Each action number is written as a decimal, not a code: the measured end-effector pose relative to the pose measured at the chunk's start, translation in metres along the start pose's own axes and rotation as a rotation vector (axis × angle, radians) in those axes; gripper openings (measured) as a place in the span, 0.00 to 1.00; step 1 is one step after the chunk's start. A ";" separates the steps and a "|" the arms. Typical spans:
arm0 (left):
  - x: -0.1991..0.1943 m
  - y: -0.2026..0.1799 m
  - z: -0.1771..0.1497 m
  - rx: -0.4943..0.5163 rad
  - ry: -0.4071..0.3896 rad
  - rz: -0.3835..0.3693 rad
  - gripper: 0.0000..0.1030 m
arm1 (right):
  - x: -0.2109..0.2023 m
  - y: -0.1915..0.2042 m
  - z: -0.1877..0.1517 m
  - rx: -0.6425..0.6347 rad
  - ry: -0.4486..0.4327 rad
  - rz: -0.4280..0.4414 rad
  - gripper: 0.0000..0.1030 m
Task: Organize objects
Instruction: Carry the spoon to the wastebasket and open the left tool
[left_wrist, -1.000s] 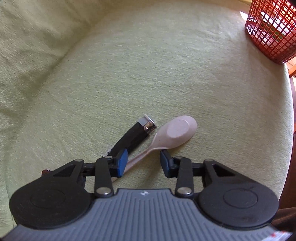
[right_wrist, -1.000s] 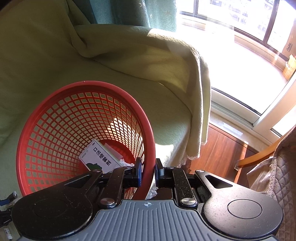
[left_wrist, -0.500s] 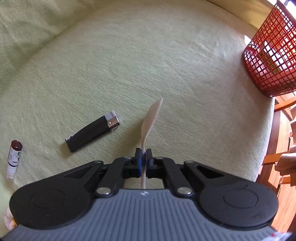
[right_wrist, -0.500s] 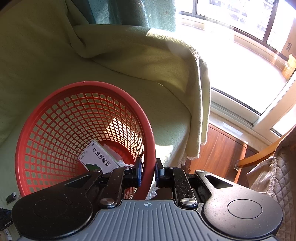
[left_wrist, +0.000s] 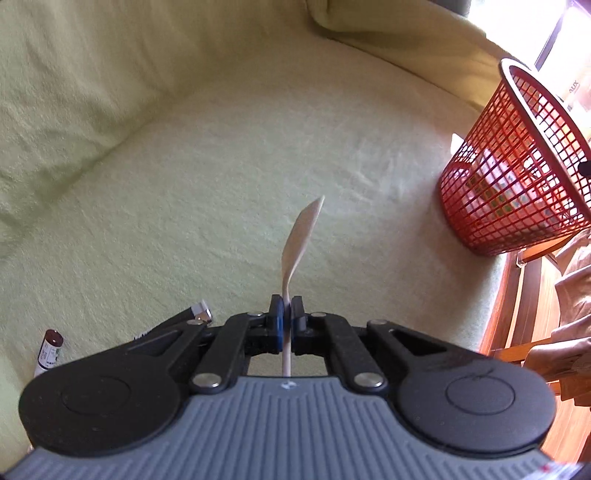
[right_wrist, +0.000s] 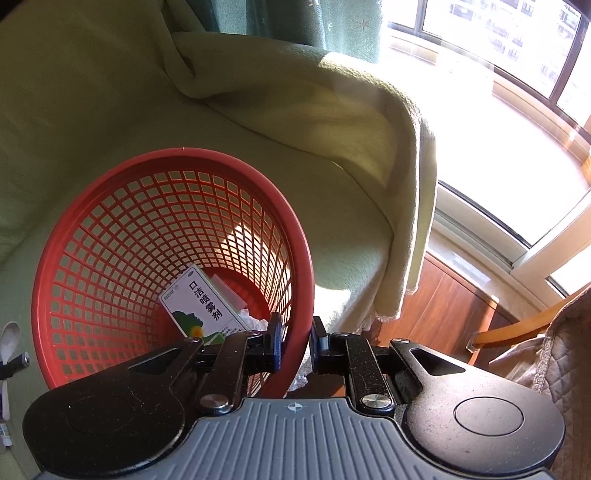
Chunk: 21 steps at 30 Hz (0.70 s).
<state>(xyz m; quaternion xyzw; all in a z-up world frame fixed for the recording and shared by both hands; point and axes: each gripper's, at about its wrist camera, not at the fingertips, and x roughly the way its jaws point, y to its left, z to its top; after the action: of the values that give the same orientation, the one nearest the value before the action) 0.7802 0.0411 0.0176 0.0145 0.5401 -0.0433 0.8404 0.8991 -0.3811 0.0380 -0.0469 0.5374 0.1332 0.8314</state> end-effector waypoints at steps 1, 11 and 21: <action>-0.004 -0.005 0.005 0.007 -0.011 -0.006 0.01 | 0.000 -0.001 0.001 0.001 0.002 0.005 0.11; -0.049 -0.074 0.079 0.129 -0.138 -0.132 0.01 | 0.002 0.008 0.007 -0.061 0.019 -0.011 0.11; -0.057 -0.167 0.153 0.332 -0.207 -0.199 0.01 | 0.004 0.017 0.019 -0.130 0.012 -0.003 0.11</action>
<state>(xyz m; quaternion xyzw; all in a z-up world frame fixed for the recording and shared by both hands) 0.8805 -0.1325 0.1366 0.0946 0.4350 -0.2156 0.8691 0.9125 -0.3604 0.0434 -0.1025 0.5327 0.1666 0.8234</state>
